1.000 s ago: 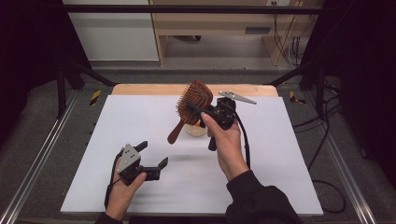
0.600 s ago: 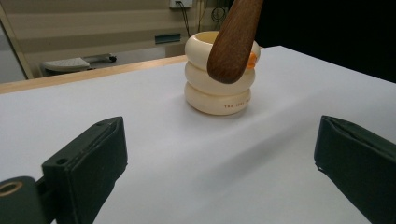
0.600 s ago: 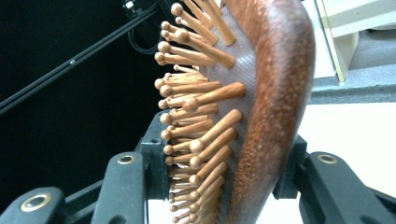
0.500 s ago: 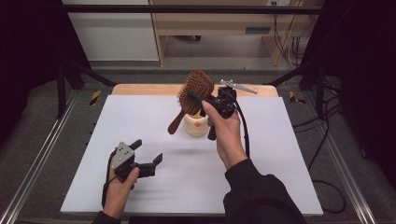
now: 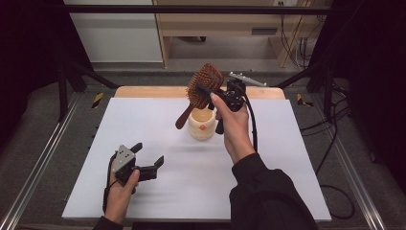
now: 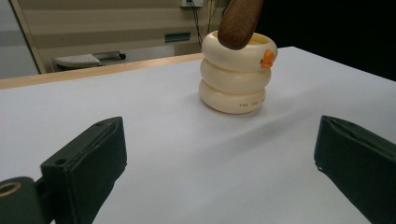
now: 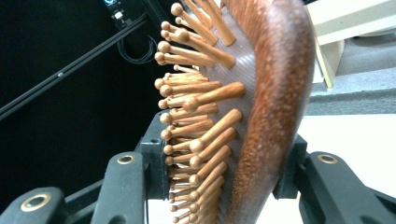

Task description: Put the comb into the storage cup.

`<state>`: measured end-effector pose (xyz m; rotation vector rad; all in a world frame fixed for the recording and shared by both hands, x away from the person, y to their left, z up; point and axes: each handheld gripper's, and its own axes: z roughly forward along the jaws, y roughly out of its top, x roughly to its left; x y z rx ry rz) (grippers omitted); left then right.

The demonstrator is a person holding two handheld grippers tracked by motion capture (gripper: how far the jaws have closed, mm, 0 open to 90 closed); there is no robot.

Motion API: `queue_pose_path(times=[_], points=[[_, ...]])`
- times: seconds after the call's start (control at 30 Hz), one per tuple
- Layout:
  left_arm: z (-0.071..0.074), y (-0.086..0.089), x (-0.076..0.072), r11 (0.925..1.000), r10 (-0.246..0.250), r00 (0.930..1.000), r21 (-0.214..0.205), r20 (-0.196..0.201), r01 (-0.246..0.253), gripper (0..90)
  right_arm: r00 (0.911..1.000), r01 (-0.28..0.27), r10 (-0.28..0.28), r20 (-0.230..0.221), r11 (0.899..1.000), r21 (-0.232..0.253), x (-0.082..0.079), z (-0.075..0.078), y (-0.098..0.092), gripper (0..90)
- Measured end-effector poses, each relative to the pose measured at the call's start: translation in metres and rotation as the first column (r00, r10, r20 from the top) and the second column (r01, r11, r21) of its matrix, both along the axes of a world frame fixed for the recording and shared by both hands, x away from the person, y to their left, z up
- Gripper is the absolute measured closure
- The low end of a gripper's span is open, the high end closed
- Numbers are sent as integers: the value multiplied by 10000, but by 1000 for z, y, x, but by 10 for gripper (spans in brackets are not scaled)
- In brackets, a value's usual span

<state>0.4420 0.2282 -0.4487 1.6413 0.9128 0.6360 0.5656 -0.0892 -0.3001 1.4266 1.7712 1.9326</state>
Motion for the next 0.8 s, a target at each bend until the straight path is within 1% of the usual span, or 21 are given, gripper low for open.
queue_pose_path(times=[0.13, 0.43, 0.47, 0.57, 0.8], points=[[0, 0, 0, 10000, -1, 10000, 1, -4, 1, 26, 9999, 131, -131, 6, 9999, 37, 3, 2, -3, 514], [-1, 0, 1, 10000, -33, 10000, 59, -32, 33, 26, 9988, 454, -451, 214, 9989, -142, 10, 11, -14, 514], [-1, 0, 1, 10000, -40, 10000, 59, -31, 40, 27, 9986, 482, -480, 216, 9988, -104, 10, 12, -15, 514], [-1, 0, 1, 10000, -60, 10000, 68, -31, 60, 26, 9982, 499, -496, 335, 9987, -76, 11, 15, -17, 514], [-1, 0, 1, 10000, -54, 10000, 55, -32, 54, 26, 9981, 515, -513, 341, 9987, -64, 10, 17, -19, 514]])
